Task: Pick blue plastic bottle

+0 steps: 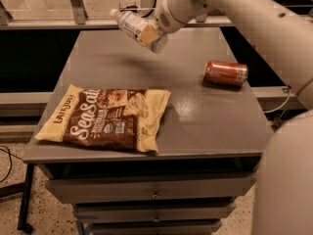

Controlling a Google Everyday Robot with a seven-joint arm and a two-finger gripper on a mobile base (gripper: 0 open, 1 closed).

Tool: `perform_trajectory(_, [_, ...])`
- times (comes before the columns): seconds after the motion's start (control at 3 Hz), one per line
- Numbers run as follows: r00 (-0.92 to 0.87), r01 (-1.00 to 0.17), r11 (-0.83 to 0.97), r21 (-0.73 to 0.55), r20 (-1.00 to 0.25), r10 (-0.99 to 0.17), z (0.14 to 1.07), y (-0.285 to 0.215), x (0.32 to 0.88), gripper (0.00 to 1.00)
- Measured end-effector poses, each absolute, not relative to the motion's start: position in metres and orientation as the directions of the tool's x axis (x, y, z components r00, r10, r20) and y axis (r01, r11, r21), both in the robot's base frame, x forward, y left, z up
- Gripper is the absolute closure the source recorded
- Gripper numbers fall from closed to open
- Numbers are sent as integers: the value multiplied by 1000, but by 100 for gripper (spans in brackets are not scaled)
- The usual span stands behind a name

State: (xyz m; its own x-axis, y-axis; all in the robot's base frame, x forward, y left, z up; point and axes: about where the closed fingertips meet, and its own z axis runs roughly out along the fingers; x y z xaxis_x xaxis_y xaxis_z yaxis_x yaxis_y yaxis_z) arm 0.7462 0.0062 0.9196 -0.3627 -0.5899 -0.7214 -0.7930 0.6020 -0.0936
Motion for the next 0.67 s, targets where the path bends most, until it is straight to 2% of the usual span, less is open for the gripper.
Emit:
perform_trajectory(0.33, [-315,-831,557,-16,-811,-493,934,-22,721,100])
perform_trajectory(0.67, [-324,-826,563,27,-841,-434,944,-42,710,100])
